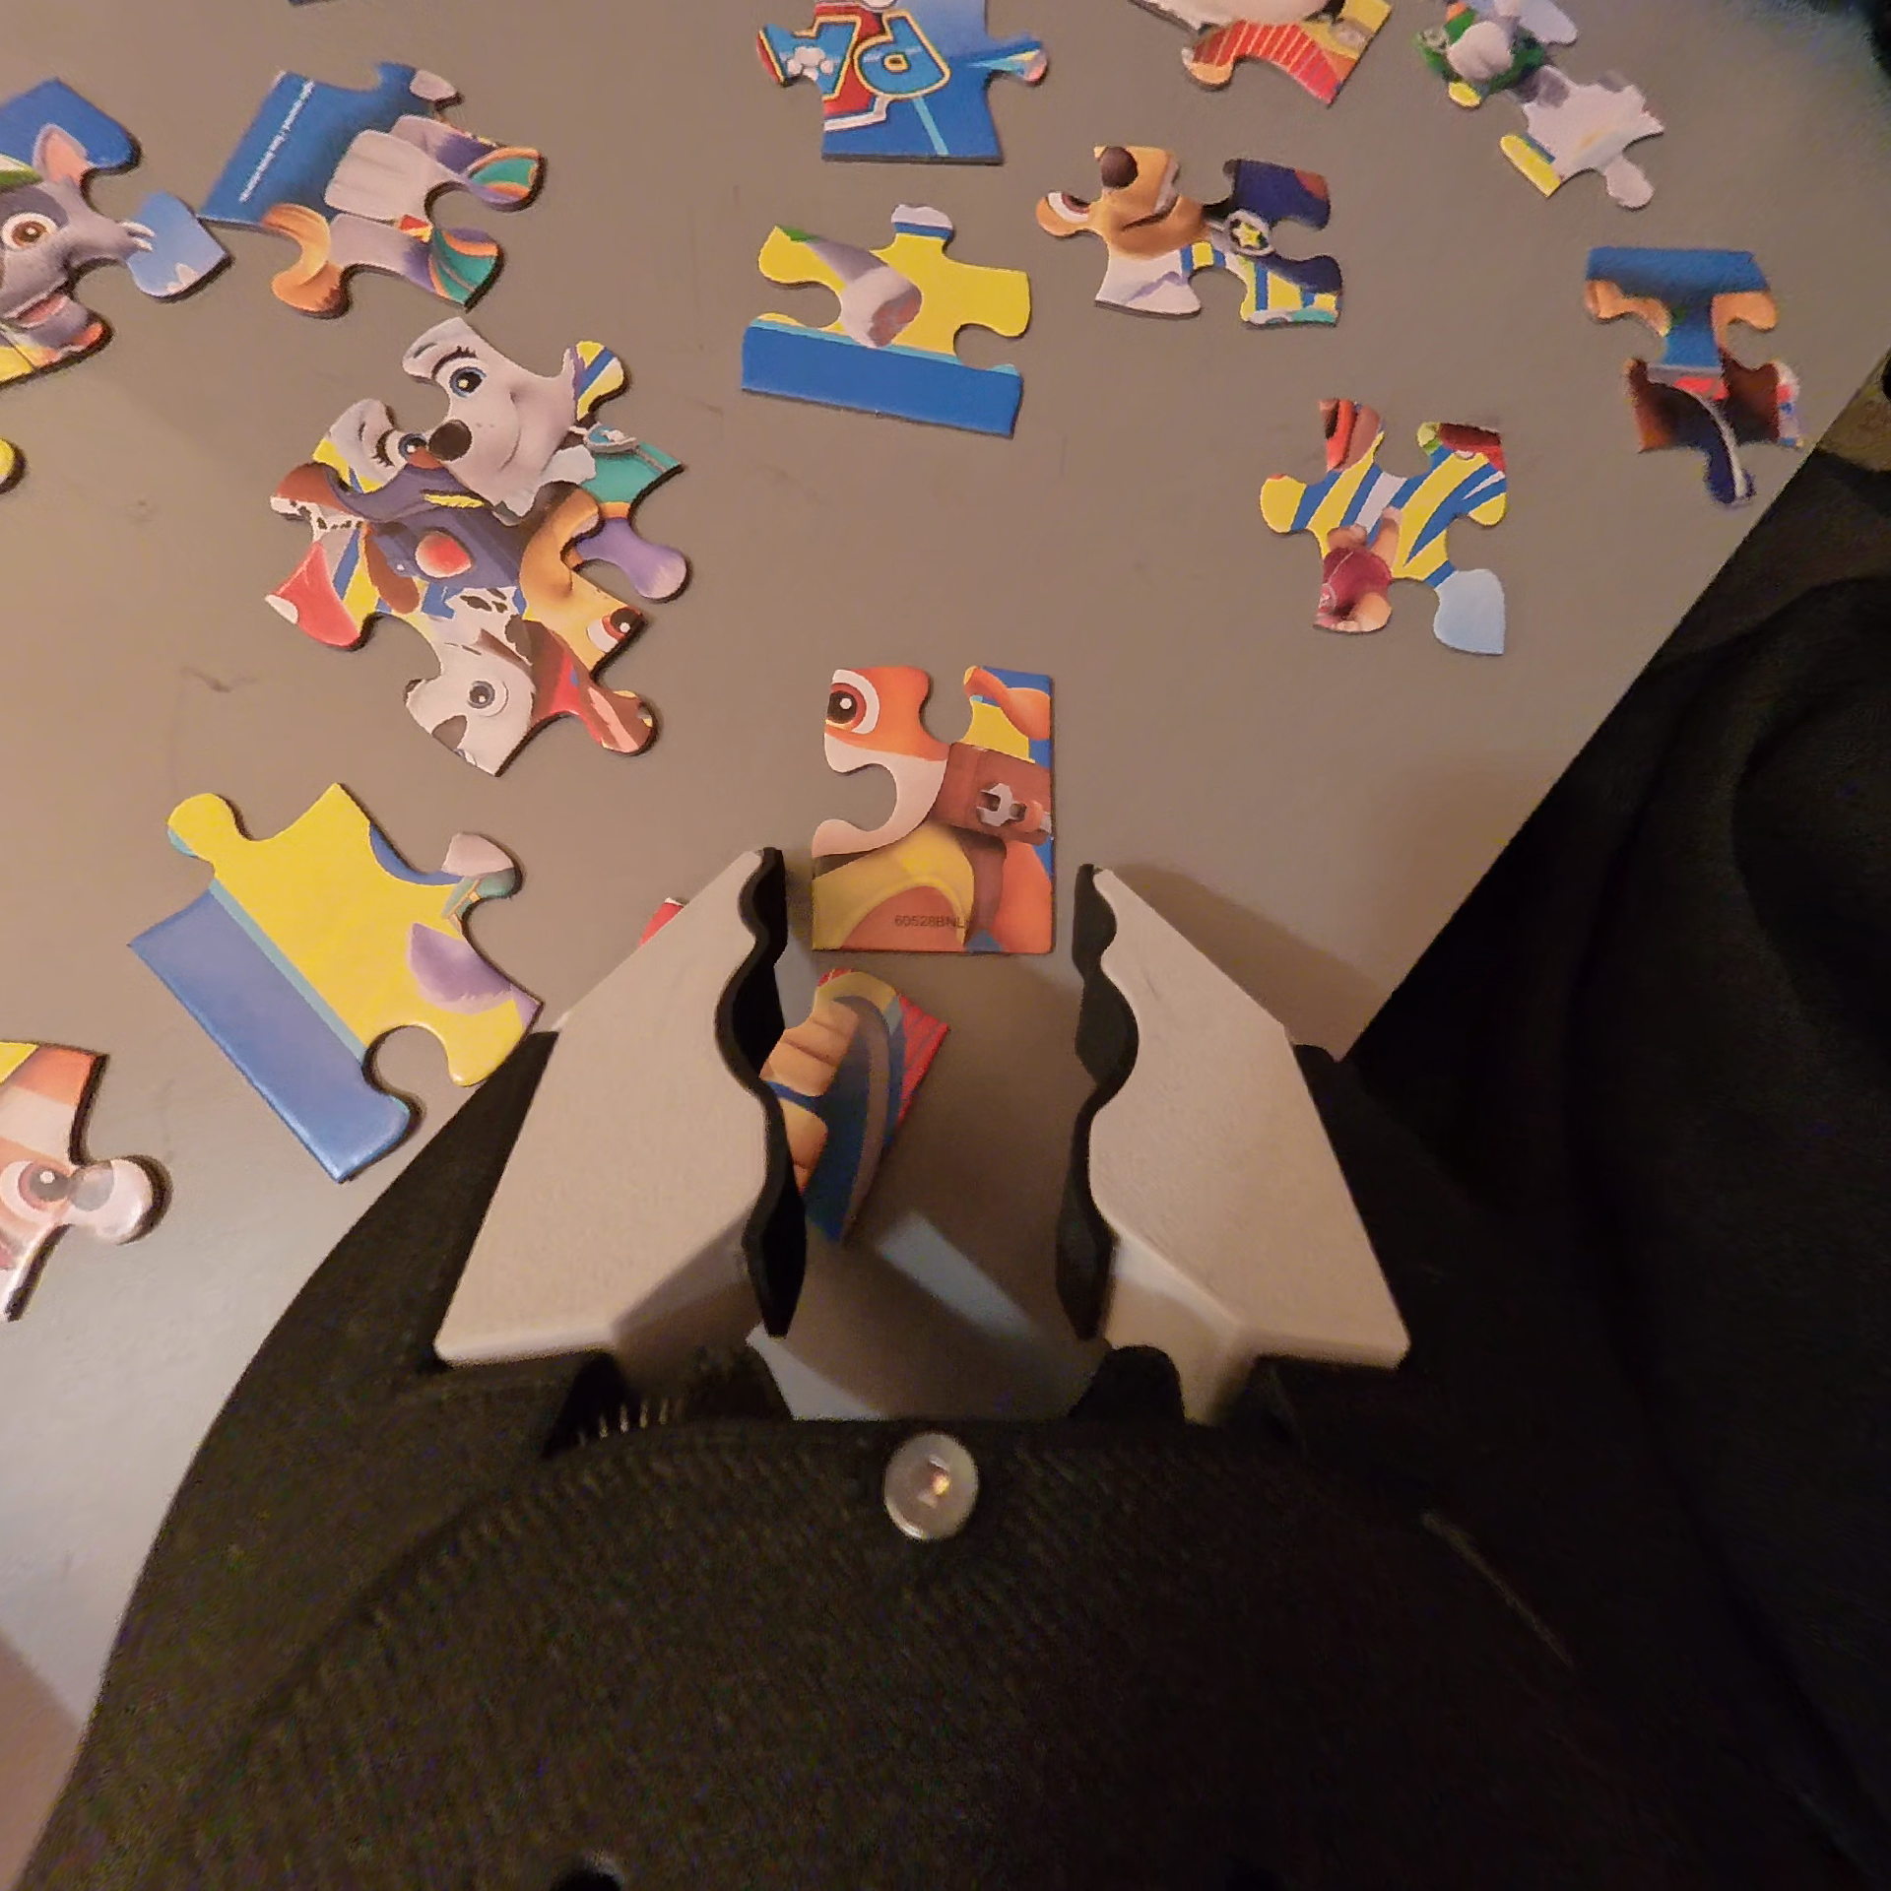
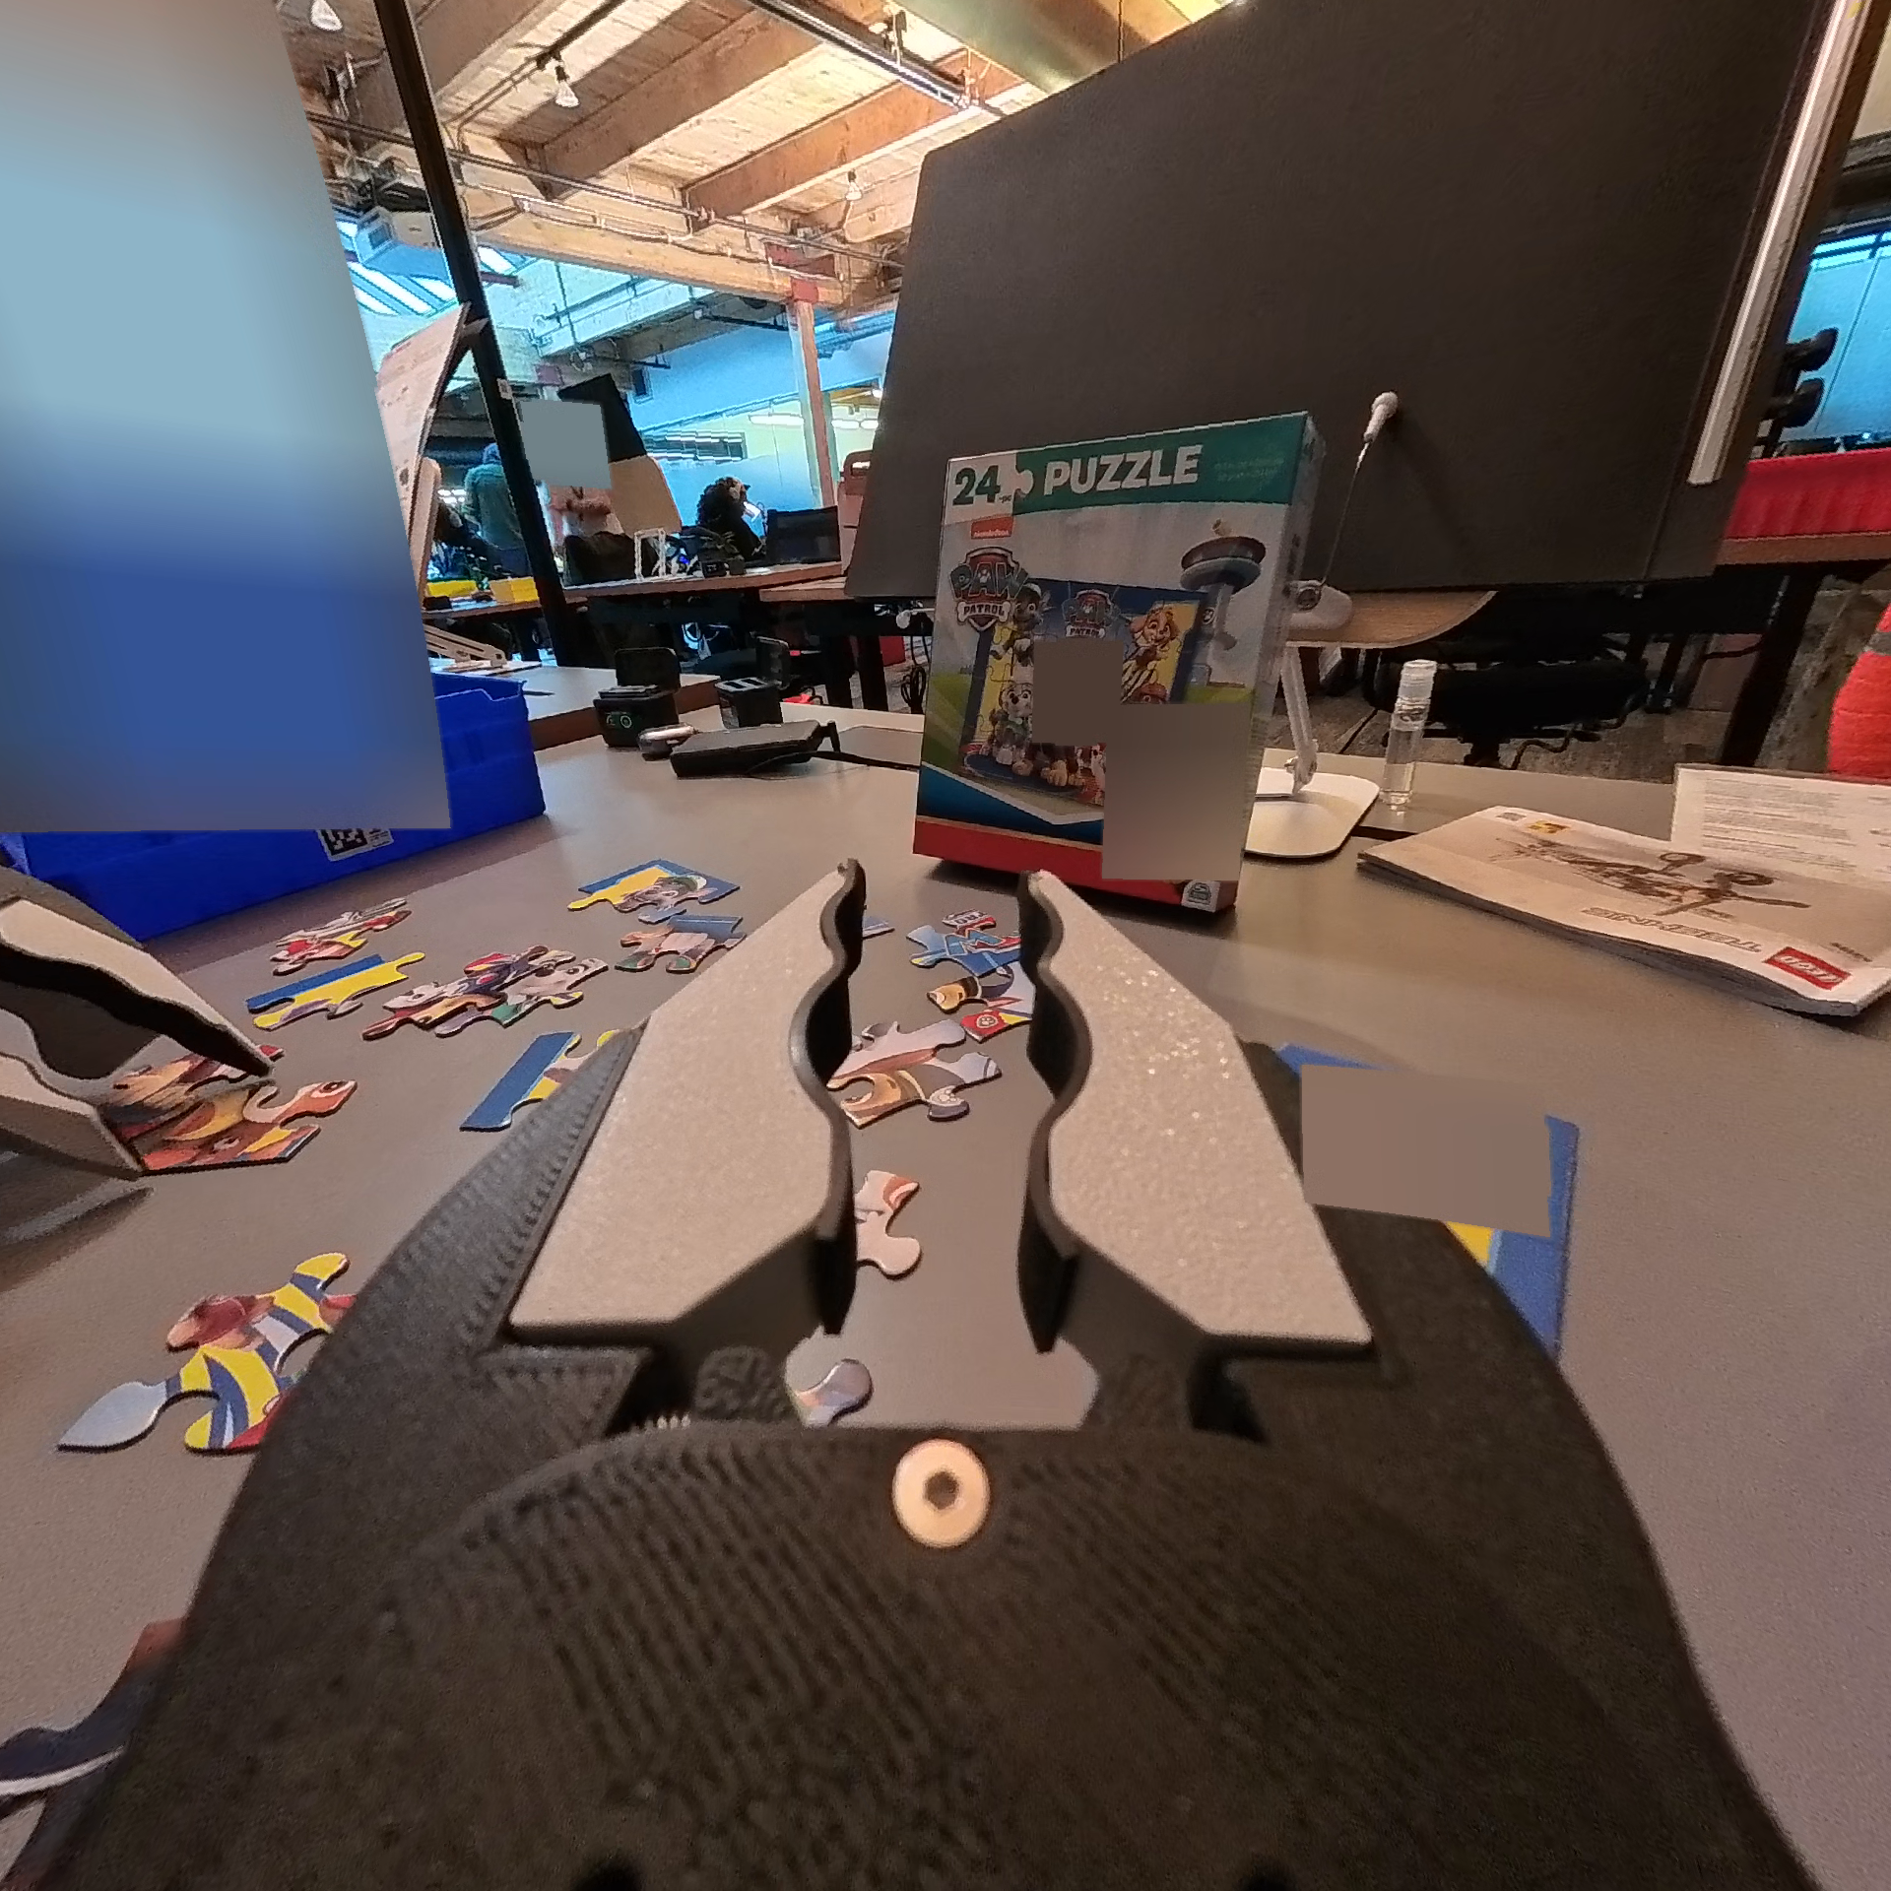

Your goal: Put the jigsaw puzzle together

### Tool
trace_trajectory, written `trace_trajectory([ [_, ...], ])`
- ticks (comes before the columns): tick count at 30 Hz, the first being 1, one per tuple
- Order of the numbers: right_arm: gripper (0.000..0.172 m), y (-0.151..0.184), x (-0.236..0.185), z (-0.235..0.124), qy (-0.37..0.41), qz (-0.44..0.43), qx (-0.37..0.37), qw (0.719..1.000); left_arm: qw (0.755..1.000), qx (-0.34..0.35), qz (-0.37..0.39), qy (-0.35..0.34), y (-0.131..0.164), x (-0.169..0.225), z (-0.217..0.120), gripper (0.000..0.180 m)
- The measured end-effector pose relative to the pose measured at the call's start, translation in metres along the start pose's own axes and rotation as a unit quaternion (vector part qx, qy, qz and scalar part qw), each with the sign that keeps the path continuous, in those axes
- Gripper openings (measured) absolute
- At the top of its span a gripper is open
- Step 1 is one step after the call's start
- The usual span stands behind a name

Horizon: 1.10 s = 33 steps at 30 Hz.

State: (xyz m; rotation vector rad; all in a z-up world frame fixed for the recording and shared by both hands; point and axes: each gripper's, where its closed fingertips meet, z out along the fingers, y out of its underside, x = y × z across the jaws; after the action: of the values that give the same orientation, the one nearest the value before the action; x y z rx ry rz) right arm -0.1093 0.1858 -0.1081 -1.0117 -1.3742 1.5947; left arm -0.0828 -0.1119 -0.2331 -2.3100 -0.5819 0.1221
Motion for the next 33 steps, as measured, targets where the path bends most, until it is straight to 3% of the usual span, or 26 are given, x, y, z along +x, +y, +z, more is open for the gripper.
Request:
trace_trajectory([
  [33,0.029,0.0008,0.0005,0.0001,0.005,-0.006,-0.002,1.000,1.000,-0.003,0.021,-0.013,-0.0019,0.0013,0.0058,0.046],
])
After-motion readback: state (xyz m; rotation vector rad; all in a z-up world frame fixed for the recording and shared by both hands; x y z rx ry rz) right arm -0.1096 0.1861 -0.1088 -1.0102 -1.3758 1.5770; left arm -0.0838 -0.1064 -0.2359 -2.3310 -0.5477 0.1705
